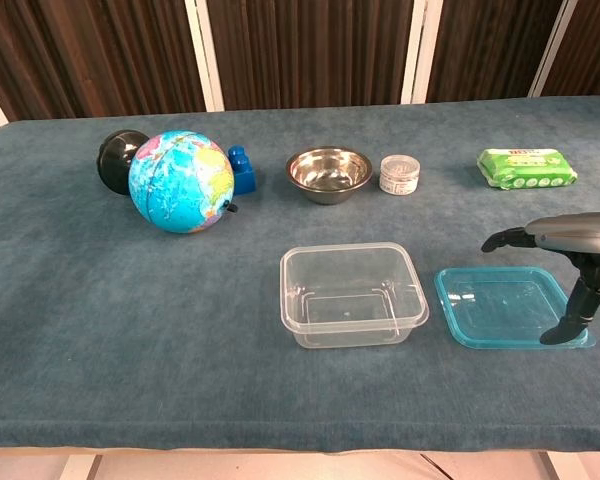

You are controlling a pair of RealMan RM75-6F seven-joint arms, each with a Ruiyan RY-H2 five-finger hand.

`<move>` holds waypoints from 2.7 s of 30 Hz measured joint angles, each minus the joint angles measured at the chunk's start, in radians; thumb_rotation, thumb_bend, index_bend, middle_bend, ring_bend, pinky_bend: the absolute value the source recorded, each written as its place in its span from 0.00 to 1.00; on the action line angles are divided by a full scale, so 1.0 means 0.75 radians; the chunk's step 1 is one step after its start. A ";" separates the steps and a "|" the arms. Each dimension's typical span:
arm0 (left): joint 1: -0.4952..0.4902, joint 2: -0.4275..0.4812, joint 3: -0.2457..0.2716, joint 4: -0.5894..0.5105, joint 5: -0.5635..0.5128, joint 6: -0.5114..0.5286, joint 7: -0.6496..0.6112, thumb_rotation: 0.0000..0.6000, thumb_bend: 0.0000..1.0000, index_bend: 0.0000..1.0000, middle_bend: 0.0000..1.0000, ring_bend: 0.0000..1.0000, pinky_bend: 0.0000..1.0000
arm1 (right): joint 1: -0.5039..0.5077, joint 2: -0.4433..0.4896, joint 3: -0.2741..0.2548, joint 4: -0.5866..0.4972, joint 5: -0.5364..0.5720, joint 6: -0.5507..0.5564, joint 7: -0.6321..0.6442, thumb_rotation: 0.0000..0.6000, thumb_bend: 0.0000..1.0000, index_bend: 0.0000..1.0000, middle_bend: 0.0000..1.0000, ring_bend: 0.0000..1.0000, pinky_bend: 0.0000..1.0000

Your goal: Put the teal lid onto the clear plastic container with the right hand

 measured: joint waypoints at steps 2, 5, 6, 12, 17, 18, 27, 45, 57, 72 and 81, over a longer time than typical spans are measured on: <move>-0.002 0.001 0.000 0.001 -0.001 -0.003 -0.002 1.00 0.38 0.00 0.01 0.00 0.00 | 0.004 -0.002 -0.006 0.000 0.002 0.003 -0.001 1.00 0.03 0.00 0.00 0.00 0.00; -0.002 0.003 0.002 0.001 0.003 -0.003 -0.007 1.00 0.38 0.00 0.01 0.00 0.00 | 0.011 -0.010 -0.017 -0.001 0.006 0.020 -0.012 1.00 0.03 0.00 0.00 0.00 0.00; -0.002 0.003 0.003 0.002 0.005 -0.002 -0.009 1.00 0.38 0.00 0.01 0.00 0.00 | 0.013 -0.017 -0.021 0.001 0.010 0.028 -0.017 1.00 0.03 0.00 0.00 0.00 0.00; 0.002 0.008 0.007 0.002 0.016 0.014 -0.017 1.00 0.38 0.00 0.01 0.00 0.00 | 0.027 -0.054 -0.033 0.019 0.035 0.069 -0.042 1.00 0.03 0.00 0.00 0.00 0.00; 0.002 0.009 0.008 0.004 0.018 0.013 -0.023 1.00 0.38 0.00 0.01 0.00 0.00 | 0.041 -0.074 -0.038 0.030 0.068 0.090 -0.067 1.00 0.03 0.02 0.00 0.00 0.00; 0.001 0.009 0.008 0.004 0.020 0.013 -0.024 1.00 0.38 0.00 0.01 0.00 0.00 | 0.043 -0.079 -0.040 0.033 0.075 0.095 -0.074 1.00 0.03 0.02 0.00 0.00 0.00; -0.002 0.008 0.007 0.003 0.018 0.010 -0.027 1.00 0.38 0.00 0.01 0.00 0.00 | 0.050 -0.110 -0.046 0.077 0.103 0.094 -0.077 1.00 0.03 0.07 0.00 0.00 0.00; -0.002 0.011 0.006 0.008 0.017 0.013 -0.037 1.00 0.39 0.00 0.01 0.00 0.00 | 0.010 -0.133 -0.034 0.100 0.017 0.161 -0.028 1.00 0.04 0.62 0.18 0.00 0.00; -0.001 0.010 0.005 0.009 0.014 0.016 -0.039 1.00 0.38 0.00 0.01 0.00 0.00 | -0.041 -0.084 -0.008 0.044 -0.124 0.230 0.049 1.00 0.04 0.72 0.32 0.13 0.07; -0.007 0.007 0.002 0.008 0.006 0.000 -0.034 1.00 0.39 0.00 0.01 0.00 0.00 | -0.007 0.144 0.117 -0.360 -0.193 0.202 0.148 1.00 0.04 0.72 0.33 0.13 0.07; -0.007 0.012 -0.001 0.013 -0.005 0.000 -0.051 1.00 0.38 0.00 0.01 0.00 0.00 | 0.125 -0.102 0.140 -0.346 -0.034 0.322 -0.067 1.00 0.04 0.69 0.33 0.13 0.07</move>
